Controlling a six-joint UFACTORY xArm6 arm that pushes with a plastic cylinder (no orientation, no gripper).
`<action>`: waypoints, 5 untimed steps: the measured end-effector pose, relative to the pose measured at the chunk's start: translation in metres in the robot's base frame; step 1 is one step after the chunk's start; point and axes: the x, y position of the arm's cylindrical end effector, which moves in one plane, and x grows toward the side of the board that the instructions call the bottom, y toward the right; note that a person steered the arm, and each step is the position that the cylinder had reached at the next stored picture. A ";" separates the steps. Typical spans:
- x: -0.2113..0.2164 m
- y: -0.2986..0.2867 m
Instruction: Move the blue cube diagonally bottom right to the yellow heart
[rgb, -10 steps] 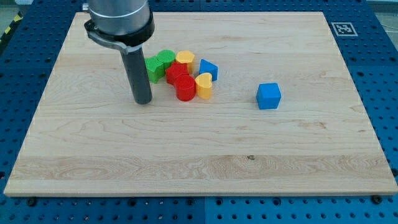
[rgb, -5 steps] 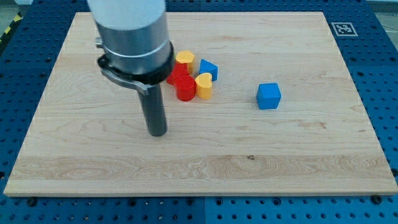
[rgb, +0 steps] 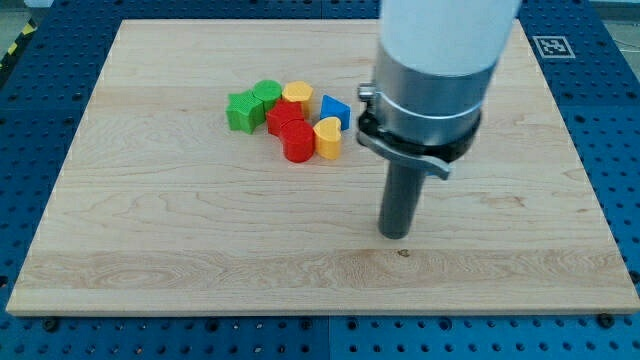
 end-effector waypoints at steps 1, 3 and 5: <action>-0.005 0.009; -0.046 0.036; -0.081 0.036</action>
